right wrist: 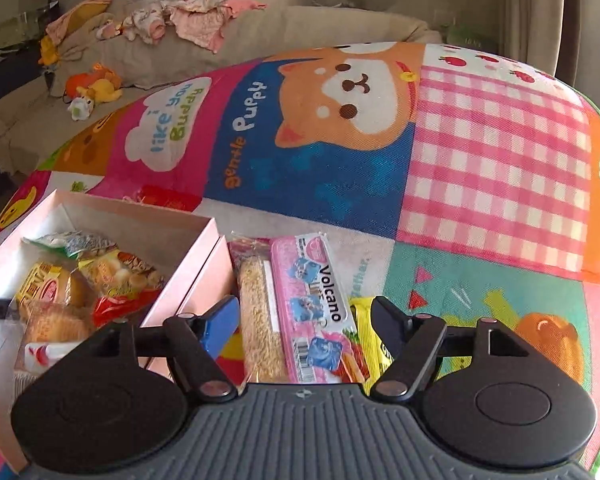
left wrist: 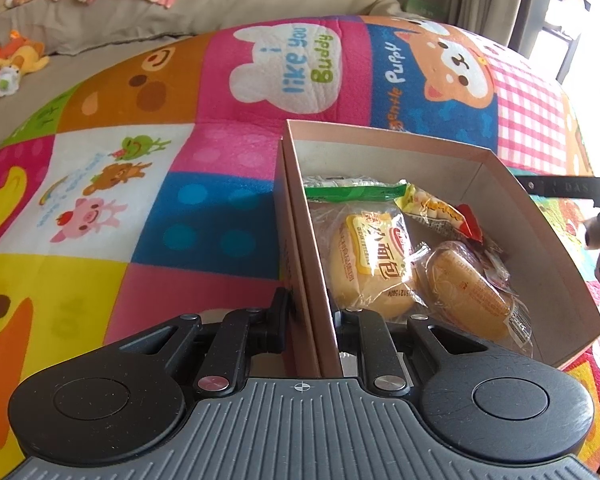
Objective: Organize objects
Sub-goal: 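Grasp the yellow snack bar on the mat with the right tool, then carry the yellow snack bar into the pink box and release it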
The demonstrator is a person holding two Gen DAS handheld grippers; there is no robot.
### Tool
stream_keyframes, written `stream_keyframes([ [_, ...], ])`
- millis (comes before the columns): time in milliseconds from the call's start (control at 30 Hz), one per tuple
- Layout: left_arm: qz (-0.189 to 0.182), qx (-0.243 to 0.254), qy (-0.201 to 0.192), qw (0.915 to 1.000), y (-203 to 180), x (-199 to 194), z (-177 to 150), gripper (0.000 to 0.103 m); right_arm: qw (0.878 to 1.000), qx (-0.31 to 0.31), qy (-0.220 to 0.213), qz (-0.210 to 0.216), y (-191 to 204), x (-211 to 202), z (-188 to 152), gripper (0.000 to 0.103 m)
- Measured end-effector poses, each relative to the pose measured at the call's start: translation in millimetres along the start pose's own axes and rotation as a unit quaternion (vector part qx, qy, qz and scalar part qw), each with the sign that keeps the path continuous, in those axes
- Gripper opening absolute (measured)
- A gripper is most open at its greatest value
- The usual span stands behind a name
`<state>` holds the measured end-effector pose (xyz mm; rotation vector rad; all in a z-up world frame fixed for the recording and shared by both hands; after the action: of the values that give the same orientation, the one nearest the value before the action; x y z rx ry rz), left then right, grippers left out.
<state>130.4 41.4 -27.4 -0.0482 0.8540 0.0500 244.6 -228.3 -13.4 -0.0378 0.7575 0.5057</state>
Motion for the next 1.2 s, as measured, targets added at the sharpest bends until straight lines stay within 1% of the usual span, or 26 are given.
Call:
stream_keyframes([
  [133,0.000,0.000,0.000,1.0000,0,0,-1,0.018,0.998,0.064,-0.016,0.012,-20,24,19,0.074],
  [267,-0.002,-0.002,0.001,1.0000,0,0,-1,0.018,0.994,0.110,-0.010,0.009,-36,46,30,0.074],
  [333,-0.003,-0.002,0.001,1.0000,0,-1,-1,0.018,0.993,0.121,-0.006,0.001,-42,47,30,0.074],
  [433,-0.005,-0.003,0.001,1.0000,0,-1,-1,0.019,0.995,0.100,-0.013,-0.011,-42,29,23,0.074],
  [533,-0.004,-0.005,-0.002,1.0000,0,-1,-1,0.019,0.998,0.060,0.002,-0.017,-39,0,1,0.074],
  [600,-0.005,-0.007,-0.002,1.0000,1,-1,-2,0.019,0.998,0.049,0.020,-0.023,-38,-14,-17,0.074],
  [667,-0.002,-0.008,-0.002,1.0000,0,-2,-2,0.018,0.998,0.046,0.039,-0.029,-38,-22,-36,0.066],
  [700,0.000,-0.007,-0.003,1.0000,0,-2,-2,0.018,0.998,0.048,0.034,-0.028,-36,-26,-41,0.062],
  [733,0.002,-0.008,-0.003,1.0000,-1,-2,-2,0.018,0.998,0.050,0.034,-0.027,-34,-30,-45,0.050],
  [767,0.004,-0.009,-0.003,0.9999,-1,-2,-2,0.018,0.998,0.055,0.032,-0.027,-32,-33,-47,0.044],
  [800,0.005,-0.011,-0.003,0.9999,-1,-2,-1,0.018,0.997,0.061,0.032,-0.030,-30,-35,-50,0.035],
  [833,0.007,-0.010,-0.004,0.9999,-1,-2,-1,0.017,0.997,0.068,0.033,-0.035,-28,-37,-54,0.032],
  [867,0.010,-0.007,-0.006,0.9999,-1,-1,-1,0.017,0.996,0.071,0.031,-0.045,-27,-39,-58,0.031],
  [933,0.014,-0.002,-0.009,0.9999,-3,-2,-2,0.017,0.995,0.066,0.034,-0.063,-24,-43,-67,0.025],
  [967,0.015,-0.002,-0.010,0.9998,-3,-2,-2,0.017,0.995,0.069,0.035,-0.070,-23,-46,-73,0.024],
  [1067,0.015,0.003,-0.012,0.9998,-3,-2,-3,0.016,0.993,0.087,0.031,-0.076,-21,-60,-85,0.023],
  [1200,0.009,0.000,-0.013,0.9999,-1,-2,-3,0.017,0.990,0.117,0.040,-0.074,-8,-83,-104,0.023],
])
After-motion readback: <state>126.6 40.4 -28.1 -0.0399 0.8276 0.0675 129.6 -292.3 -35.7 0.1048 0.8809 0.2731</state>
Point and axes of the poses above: each gripper's, at about its wrist camera, not at the fingertips, and x roughly the way its jaws point, y to its left, z to its top, the point moved 8 cm from there along x, roughly the way its jaws point, and after that the axes turned 10 degrees about z, right-handed, at the moved point
